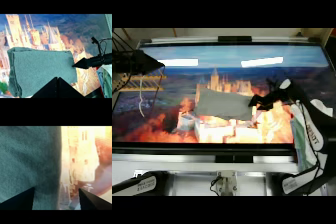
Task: Fold the shirts.
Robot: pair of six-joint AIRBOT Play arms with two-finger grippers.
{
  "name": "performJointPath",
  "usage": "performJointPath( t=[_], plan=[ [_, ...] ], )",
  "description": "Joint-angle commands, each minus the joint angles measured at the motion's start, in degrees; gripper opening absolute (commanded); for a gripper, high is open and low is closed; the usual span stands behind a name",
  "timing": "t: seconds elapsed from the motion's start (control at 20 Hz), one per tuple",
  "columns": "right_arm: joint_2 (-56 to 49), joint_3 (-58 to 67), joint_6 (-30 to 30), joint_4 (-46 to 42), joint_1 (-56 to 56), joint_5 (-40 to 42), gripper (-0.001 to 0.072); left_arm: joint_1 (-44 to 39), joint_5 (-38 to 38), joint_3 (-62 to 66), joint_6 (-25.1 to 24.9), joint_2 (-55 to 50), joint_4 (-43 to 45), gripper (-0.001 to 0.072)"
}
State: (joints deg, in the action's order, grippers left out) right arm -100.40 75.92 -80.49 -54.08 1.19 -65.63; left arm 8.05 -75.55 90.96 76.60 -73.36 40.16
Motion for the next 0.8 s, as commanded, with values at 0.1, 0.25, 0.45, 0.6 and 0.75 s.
performJointPath(
  t=[0.1, 0.25, 0.45, 0.6, 0.75],
  plan=[
    [-3.5, -0.4, 3.4, 7.3, 3.0, 1.4, 0.0521, 0.0, -0.2, 0.0, 0.7, 0.0, 0.0, 0.0037],
    [-2.9, 0.4, 9.0, 14.9, 2.0, -0.3, 0.0078, 0.0, -0.2, 0.0, 0.6, 0.0, 0.0, 0.0037],
    [2.3, 9.0, 10.4, 17.5, -3.2, -7.4, 0.0078, 0.0, -0.2, 0.0, 0.6, -0.1, 0.0, 0.0037],
    [8.8, 17.0, 2.1, 12.8, -10.3, -12.6, 0.0078, 0.0, -0.2, 0.0, 0.6, -0.2, 0.0, 0.0037],
    [15.1, 23.1, -5.3, 6.7, -19.5, -19.8, 0.0078, 0.0, -0.2, 0.0, 0.4, -0.2, 0.0, 0.0037]
  ],
)
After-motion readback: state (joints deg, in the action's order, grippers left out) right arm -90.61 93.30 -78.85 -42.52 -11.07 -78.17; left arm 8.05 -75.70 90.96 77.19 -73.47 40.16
